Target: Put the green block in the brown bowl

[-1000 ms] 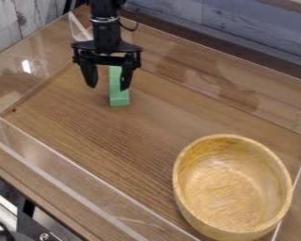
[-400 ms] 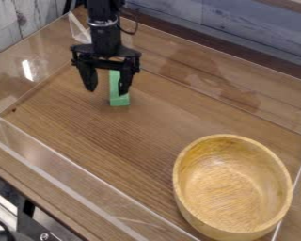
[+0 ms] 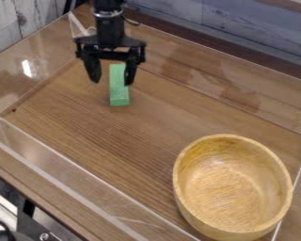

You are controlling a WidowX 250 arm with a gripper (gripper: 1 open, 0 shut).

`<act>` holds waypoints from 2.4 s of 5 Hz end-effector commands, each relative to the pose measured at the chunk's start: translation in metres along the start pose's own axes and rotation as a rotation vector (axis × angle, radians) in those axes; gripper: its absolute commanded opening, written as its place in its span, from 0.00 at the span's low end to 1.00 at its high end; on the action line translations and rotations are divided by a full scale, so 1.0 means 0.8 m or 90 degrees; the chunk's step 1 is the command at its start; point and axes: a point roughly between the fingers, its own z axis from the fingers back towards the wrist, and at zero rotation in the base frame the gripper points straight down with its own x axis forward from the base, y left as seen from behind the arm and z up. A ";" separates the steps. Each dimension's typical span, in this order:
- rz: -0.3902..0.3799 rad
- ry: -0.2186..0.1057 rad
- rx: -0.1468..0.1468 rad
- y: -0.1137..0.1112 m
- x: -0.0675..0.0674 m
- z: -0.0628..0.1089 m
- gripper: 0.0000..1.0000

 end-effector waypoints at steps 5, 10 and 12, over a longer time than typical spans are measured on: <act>0.135 -0.042 -0.015 -0.029 0.021 -0.001 1.00; 0.097 -0.049 -0.037 -0.019 0.039 -0.009 0.00; 0.095 -0.056 -0.050 0.011 0.045 -0.011 0.00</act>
